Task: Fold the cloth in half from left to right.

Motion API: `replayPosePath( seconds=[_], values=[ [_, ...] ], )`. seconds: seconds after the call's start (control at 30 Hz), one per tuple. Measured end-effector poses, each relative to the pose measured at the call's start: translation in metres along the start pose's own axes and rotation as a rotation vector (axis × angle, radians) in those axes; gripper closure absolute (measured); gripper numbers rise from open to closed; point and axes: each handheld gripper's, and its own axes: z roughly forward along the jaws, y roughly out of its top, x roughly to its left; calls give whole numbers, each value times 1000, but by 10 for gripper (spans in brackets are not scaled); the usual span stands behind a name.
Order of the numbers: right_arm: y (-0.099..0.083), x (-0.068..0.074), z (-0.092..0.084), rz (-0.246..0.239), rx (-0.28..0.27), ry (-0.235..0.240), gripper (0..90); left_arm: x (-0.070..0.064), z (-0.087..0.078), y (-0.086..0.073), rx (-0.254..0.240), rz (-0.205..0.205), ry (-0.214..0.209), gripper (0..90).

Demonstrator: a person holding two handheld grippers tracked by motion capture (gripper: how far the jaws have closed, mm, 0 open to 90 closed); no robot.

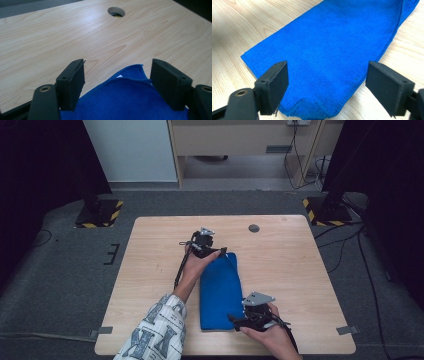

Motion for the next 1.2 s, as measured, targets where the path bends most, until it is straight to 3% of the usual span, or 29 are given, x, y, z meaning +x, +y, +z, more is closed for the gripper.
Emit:
replayPosePath(
  seconds=[0.13, 0.33, 0.73, 0.87, 1.1, 1.2],
  values=[
    [0, -3, 4, -1, 6, -8, 174, 2, -2, 1, -34, -43, -62, 219],
    [2, -10, 7, 4, 16, -22, 176, 0, -1, 2, -77, -56, -46, 199],
    [23, -41, 25, 20, 10, -51, 152, 16, -20, -8, -34, -7, -18, 155],
    [29, -51, 35, 27, 8, -56, 141, 21, -25, -14, -39, -22, -38, 145],
    [41, -67, 50, 42, -2, -51, 137, 24, -28, -21, -4, 16, -47, 127],
    [48, -73, 56, 49, -3, -60, 178, 24, -27, -23, 22, 28, -23, 127]
  ],
)
